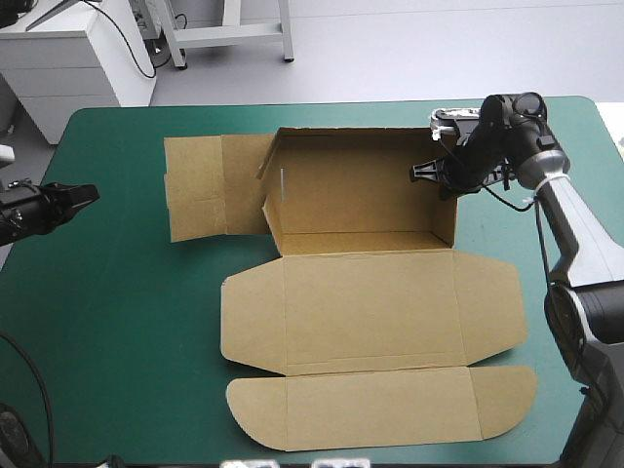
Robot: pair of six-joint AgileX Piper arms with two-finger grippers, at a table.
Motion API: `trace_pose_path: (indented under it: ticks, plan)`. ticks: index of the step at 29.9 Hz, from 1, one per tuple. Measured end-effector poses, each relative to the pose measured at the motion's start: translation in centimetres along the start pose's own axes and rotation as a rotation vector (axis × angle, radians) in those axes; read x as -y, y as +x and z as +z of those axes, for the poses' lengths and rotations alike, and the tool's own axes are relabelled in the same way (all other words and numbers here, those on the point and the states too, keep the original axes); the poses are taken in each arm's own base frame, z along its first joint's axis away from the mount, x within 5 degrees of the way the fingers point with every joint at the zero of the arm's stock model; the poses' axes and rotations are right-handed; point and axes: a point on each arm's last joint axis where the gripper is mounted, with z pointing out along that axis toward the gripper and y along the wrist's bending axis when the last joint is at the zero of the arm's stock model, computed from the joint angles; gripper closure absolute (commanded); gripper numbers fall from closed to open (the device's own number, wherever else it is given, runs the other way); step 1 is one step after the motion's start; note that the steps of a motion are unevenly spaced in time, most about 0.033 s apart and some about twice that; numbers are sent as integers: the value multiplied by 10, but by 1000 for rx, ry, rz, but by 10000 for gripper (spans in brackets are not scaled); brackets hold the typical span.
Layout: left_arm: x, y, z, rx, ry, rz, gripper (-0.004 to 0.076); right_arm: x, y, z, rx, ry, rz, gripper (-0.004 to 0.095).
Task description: Fold the box
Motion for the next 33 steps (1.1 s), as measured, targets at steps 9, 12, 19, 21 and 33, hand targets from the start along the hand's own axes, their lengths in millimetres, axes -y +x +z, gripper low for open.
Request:
trace_pose_path:
  ticks: [9,12,19,21,33]
  plan:
    - [-3,0,3,-3,4,-13,732,1,32,-27,-9,25,20,920]
    - [-5,0,4,-6,5,-17,732,2,44,-16,-63,17,31,920]
    - [-5,0,4,-8,6,-17,732,5,50,5,-134,23,39,922]
    - [-5,1,4,-8,7,-17,732,5,48,8,-137,23,35,922]
    - [-4,1,4,-12,12,-17,732,8,12,54,-81,17,42,920]
